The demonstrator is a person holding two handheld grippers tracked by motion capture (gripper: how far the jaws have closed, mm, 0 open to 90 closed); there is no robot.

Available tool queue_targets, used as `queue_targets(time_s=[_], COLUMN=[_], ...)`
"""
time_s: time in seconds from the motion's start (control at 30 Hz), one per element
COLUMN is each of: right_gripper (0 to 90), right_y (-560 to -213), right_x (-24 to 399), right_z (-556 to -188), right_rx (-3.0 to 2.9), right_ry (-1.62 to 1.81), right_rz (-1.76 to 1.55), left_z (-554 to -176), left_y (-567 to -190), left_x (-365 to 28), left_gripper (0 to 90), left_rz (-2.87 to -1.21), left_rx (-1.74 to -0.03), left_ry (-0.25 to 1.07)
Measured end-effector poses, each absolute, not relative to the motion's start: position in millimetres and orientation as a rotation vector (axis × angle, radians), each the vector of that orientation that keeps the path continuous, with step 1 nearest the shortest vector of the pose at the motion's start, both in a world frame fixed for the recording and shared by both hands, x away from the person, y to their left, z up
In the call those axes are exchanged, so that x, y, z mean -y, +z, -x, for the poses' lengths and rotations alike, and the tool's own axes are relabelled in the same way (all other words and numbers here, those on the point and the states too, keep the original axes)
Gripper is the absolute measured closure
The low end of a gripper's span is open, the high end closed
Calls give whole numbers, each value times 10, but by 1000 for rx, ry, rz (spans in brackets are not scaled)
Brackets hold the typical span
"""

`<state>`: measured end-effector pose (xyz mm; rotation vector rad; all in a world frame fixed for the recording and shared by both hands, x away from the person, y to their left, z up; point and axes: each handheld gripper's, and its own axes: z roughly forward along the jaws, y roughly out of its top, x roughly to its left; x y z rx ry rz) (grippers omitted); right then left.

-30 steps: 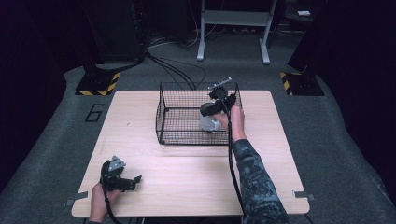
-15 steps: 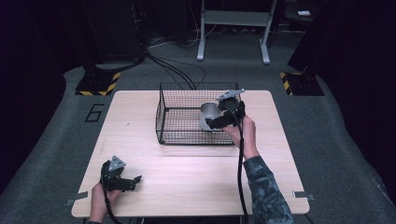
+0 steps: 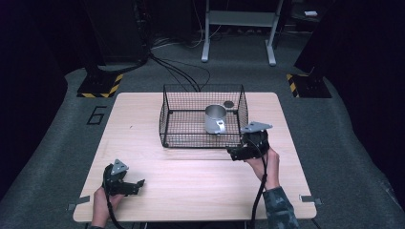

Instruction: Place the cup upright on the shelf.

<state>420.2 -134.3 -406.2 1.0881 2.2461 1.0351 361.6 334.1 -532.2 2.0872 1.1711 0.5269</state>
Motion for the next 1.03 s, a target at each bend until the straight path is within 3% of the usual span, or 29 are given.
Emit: queue_targets(time_s=[0.6, 1.03], right_gripper=[0, 0], right_y=[-5045, -5299], right_x=[2324, 2607], right_z=[-3859, -3822], right_rx=[-2054, -2005], right_ry=[867, 848], right_rz=[-1473, -1532], left_z=[-3616, -3616], left_y=[-5321, -5322], left_x=[-3343, -3341], left_gripper=[9, 8], left_rz=[-2090, -2087], left_rx=[-1170, -1172], left_ry=[527, 526])
